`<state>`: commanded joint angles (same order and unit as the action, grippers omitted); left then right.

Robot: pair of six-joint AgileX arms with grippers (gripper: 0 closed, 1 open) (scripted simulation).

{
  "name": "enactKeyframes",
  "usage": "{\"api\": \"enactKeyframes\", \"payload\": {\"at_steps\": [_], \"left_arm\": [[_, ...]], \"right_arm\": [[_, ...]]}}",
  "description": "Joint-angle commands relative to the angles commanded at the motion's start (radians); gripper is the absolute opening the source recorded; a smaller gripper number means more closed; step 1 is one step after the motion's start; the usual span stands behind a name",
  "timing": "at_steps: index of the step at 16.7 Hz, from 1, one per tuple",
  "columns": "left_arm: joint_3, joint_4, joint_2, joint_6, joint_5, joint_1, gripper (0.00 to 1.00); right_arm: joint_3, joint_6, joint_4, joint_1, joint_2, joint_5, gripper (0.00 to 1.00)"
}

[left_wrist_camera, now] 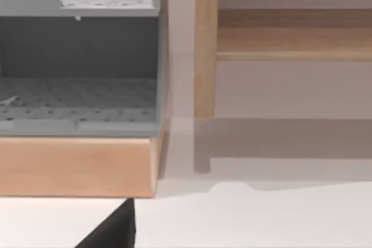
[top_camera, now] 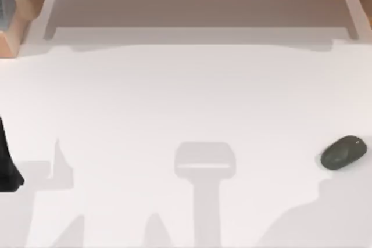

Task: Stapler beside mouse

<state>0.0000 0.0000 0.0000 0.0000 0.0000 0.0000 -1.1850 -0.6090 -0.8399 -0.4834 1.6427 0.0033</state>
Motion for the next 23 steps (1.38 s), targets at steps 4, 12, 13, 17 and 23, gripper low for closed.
{"api": "enactKeyframes", "payload": {"at_steps": [4, 12, 13, 17, 23], "left_arm": [[0.000, 0.000, 0.000, 0.000, 0.000, 0.000, 1.00], [0.000, 0.000, 0.000, 0.000, 0.000, 0.000, 1.00], [0.000, 0.000, 0.000, 0.000, 0.000, 0.000, 1.00], [0.000, 0.000, 0.000, 0.000, 0.000, 0.000, 1.00], [0.000, 0.000, 0.000, 0.000, 0.000, 0.000, 1.00]], "right_arm": [[-0.217, -0.107, -0.139, -0.085, 0.267, -0.001, 1.00], [-0.351, -0.168, -0.211, -0.134, 0.416, -0.004, 1.00], [-0.351, -0.168, -0.211, -0.134, 0.416, -0.004, 1.00], [-0.322, -0.165, -0.168, -0.132, 0.432, -0.004, 1.00], [-0.247, -0.166, -0.037, -0.133, 0.485, -0.003, 1.00]]}}
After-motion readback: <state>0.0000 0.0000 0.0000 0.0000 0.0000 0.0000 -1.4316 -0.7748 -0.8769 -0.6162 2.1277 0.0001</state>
